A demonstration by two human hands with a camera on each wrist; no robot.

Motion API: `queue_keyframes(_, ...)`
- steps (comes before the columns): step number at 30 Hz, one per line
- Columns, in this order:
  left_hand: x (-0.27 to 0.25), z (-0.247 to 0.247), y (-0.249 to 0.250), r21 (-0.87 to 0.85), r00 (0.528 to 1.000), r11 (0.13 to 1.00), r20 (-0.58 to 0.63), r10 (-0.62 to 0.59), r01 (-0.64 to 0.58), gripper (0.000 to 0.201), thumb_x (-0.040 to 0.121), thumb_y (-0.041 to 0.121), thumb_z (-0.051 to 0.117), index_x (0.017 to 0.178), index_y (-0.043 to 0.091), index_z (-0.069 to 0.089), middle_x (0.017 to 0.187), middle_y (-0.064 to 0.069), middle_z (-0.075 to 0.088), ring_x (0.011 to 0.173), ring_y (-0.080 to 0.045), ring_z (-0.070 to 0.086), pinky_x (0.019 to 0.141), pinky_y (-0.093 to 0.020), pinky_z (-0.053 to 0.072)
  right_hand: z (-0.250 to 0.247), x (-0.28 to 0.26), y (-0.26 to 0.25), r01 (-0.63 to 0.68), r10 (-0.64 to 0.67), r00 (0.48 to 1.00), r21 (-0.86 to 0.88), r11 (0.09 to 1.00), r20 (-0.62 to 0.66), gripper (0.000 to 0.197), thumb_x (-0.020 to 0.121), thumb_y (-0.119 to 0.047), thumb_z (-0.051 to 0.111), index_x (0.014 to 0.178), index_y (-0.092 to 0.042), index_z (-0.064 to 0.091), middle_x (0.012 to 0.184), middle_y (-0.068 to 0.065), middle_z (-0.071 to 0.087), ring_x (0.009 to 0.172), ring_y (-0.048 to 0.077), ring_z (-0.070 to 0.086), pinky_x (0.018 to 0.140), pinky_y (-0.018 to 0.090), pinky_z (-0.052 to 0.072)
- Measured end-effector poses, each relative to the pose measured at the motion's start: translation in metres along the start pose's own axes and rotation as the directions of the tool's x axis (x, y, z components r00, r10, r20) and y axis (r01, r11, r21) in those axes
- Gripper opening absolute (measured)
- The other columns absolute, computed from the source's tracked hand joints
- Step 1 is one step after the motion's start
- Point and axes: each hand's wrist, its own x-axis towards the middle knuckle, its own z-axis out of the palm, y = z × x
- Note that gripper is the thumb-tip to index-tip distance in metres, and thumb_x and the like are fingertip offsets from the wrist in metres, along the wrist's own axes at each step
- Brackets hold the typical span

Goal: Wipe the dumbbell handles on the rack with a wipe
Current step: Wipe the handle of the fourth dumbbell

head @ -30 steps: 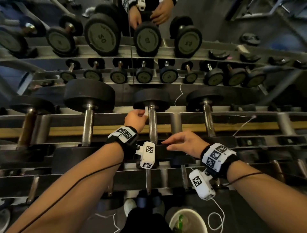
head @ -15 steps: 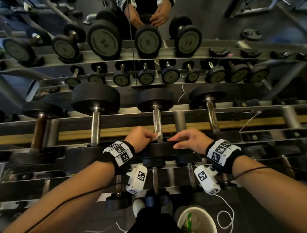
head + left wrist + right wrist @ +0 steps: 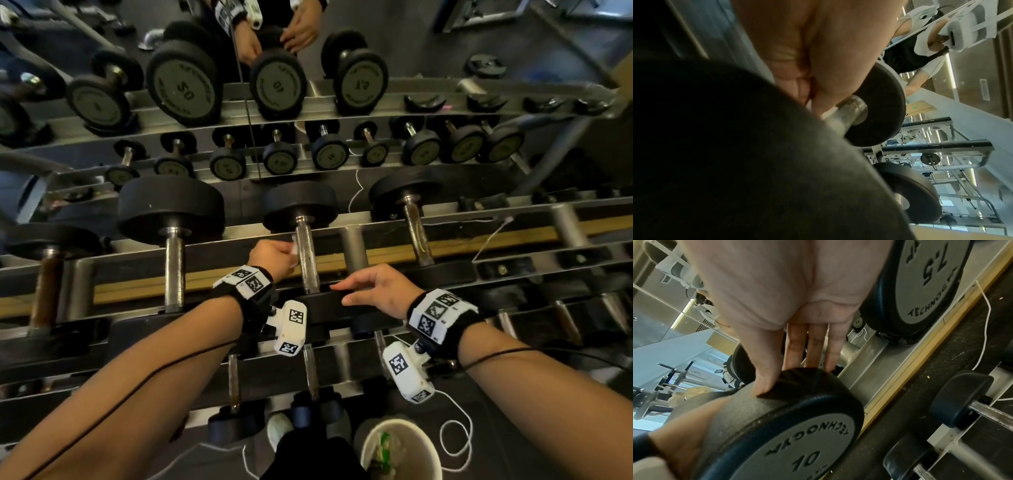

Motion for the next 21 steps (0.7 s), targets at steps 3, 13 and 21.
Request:
queue_keyframes(3, -0.01, 0.0, -0.01, -0.013, 0.977, 0.996, 0.198, -0.082, 0.086, 0.022, 0.09, -0.004, 0.062, 0.109, 0.002, 0.072, 0.107, -0.017, 0.069, 0.092, -0.025, 0.064, 0.083, -0.031, 0.056, 0.0, -0.001, 0.001, 0.008, -0.008, 1.0, 0.002, 1.0, 0.0, 0.029, 0.08, -0.018, 0.076, 0.1, -0.038, 0.074, 0.107, -0.012, 0.073, 0.106, 0.005, 0.065, 0.104, 0.042, 0.047)
queue_keyframes(13, 0.009, -0.028, 0.008, 0.071, 0.997, 0.997, 0.075, 0.007, -0.012, 0.031, 0.087, -0.002, 0.064, 0.113, 0.013, 0.073, 0.104, -0.008, 0.072, 0.089, -0.019, 0.069, 0.082, -0.031, 0.059, 0.0, -0.003, 0.001, 0.017, -0.017, 1.0, -0.009, 1.0, -0.011, 0.027, 0.081, -0.02, 0.075, 0.102, -0.038, 0.074, 0.108, -0.016, 0.072, 0.106, 0.0, 0.063, 0.104, 0.038, 0.046)
queue_keyframes(21, -0.002, -0.016, -0.013, 0.068, 0.987, 0.994, 0.145, 0.072, -0.082, 0.03, 0.085, 0.005, 0.068, 0.111, 0.019, 0.075, 0.1, -0.003, 0.074, 0.094, -0.019, 0.068, 0.095, -0.04, 0.054, 0.0, -0.001, 0.002, 0.018, -0.018, 1.0, -0.018, 1.0, -0.009, 0.028, 0.08, -0.023, 0.076, 0.101, -0.041, 0.074, 0.108, -0.017, 0.072, 0.106, -0.001, 0.064, 0.104, 0.037, 0.045)
